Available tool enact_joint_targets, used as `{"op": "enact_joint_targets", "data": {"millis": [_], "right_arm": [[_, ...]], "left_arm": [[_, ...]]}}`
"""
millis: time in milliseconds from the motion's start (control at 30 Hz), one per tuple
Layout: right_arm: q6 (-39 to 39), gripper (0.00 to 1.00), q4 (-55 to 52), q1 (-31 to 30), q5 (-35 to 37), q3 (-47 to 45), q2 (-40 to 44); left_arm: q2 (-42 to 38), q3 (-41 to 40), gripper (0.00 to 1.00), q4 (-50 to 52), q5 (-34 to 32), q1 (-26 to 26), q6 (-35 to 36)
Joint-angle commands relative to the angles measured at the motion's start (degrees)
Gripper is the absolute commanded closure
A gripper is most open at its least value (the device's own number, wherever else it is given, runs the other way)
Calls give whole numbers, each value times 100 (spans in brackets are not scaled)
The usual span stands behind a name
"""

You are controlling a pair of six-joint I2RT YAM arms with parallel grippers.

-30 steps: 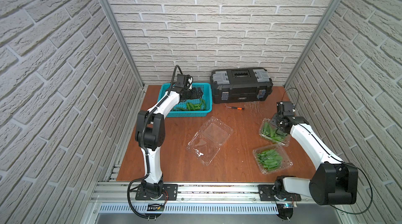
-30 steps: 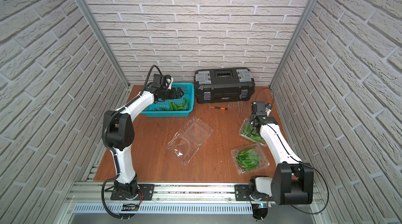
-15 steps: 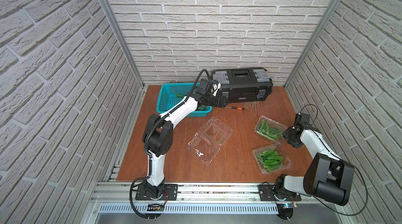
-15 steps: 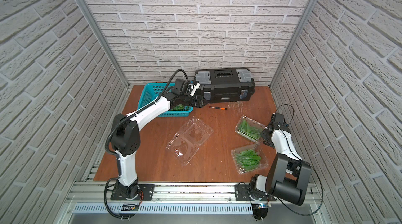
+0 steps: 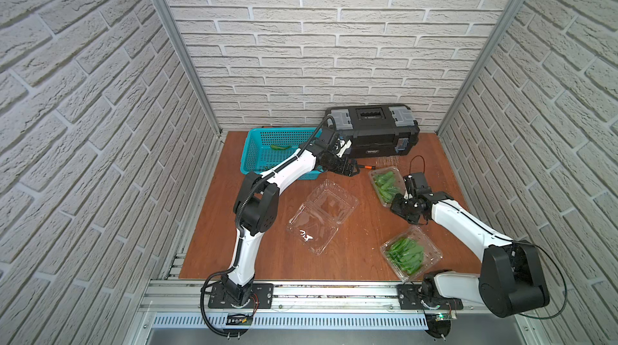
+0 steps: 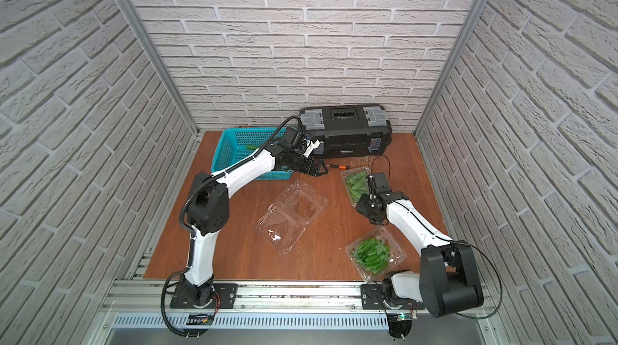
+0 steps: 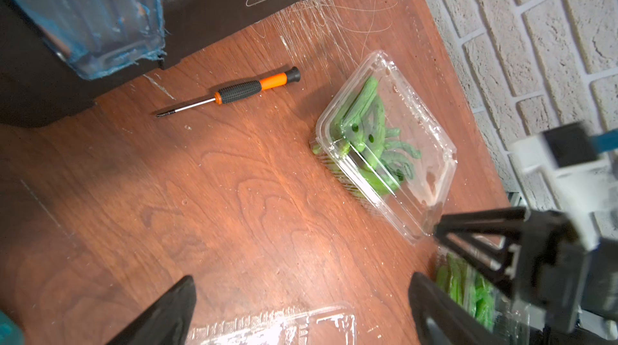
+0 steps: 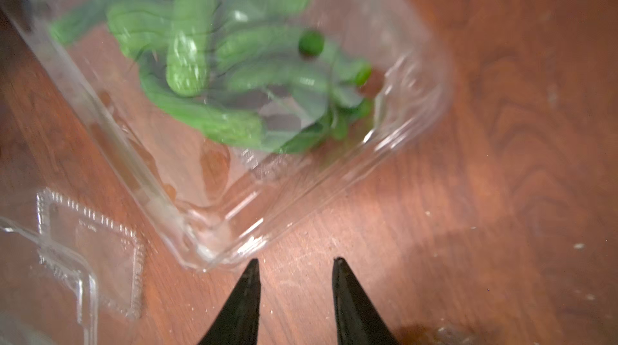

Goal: Take small green peppers out of containers
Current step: Move the packing box to the center of the board.

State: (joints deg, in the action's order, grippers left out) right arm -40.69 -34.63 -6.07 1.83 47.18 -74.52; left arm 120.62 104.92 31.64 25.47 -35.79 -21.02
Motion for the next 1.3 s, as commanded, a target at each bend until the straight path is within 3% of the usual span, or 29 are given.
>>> {"op": "enact_joint_targets", "data": {"millis": [0,67,200,367,533,767,1000,1267], "right_arm": [[184,61,-546,214,1181,577,234],[368,60,-389,549,1247,749,170],[864,61,574,1216,191,975,-616],[1580,64,1153,1231,-913,1460,-1876],[1623,65,1564,758,-1589,1018,-1762],[1173,66,1555,-420,-1720,589,-1570],[740,66,1971,-508,-1744,468,-1533],[721,66,2372,-520,-2462,298,-1614]], "left_arm": [[115,181,2,246,-138,-64,150],[164,215,2,254,-166,-86,133],[357,474,2,425,-109,-154,190],[567,849,2,694,-87,-250,346],[606,907,2,784,-99,-316,430],[660,999,2,962,-225,-327,519],[729,1180,2,1303,-471,-383,656],[673,1210,2,1929,-916,-464,1068]]}}
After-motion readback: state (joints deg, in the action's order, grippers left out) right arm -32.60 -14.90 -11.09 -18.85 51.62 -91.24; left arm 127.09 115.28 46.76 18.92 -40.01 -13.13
